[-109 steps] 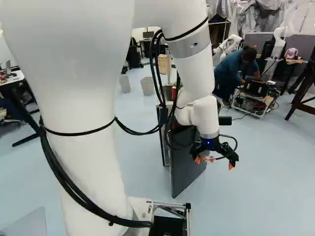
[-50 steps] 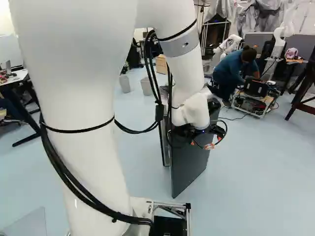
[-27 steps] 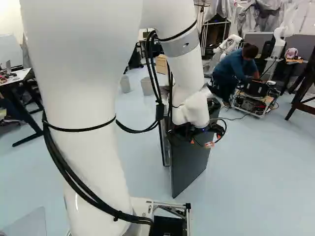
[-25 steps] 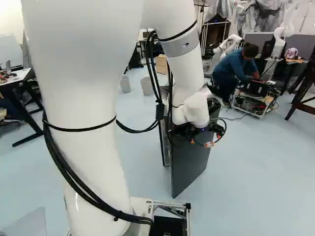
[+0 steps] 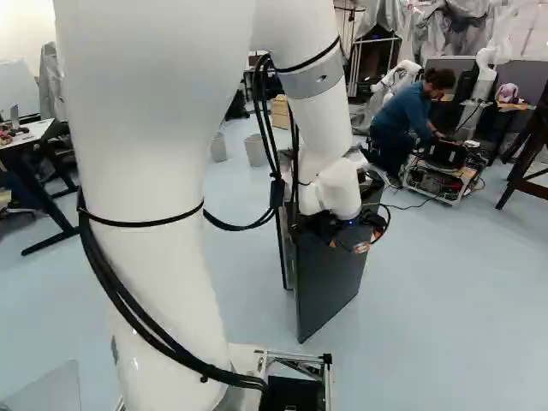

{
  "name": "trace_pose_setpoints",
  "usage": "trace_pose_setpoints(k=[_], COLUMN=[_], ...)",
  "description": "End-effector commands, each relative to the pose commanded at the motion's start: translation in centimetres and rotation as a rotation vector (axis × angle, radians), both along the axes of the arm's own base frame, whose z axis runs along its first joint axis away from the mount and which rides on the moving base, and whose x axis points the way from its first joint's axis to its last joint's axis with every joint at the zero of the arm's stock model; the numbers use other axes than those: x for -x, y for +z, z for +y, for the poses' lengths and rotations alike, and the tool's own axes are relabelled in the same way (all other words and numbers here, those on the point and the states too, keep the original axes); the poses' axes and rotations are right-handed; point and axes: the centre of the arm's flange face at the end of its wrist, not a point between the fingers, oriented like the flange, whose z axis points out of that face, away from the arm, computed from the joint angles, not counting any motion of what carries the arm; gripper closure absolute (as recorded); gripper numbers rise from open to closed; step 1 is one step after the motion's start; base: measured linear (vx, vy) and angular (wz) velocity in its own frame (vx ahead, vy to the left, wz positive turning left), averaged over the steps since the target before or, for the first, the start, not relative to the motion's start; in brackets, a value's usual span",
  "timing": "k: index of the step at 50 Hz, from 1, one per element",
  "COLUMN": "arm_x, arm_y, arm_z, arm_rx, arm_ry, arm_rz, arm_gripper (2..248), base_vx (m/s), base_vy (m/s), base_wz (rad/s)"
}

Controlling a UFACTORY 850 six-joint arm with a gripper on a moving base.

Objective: Grab a drink from the fridge

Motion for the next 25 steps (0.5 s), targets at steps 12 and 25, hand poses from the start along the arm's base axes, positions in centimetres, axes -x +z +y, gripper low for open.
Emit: trace_pose_setpoints(k=[12,25], arm_x=[-0.6,-1.2], arm_y=[0.0,0.0], arm_z=[0.6,1.2], arm_rx=[0.0,0.001], arm_ry=[0.017,0.037], arm_rz=[0.0,-0.001], arm_gripper=[3,3], base_vx=[0.0,0.0], base_vy=[0.0,0.0], base_wz=[0.0,0.0])
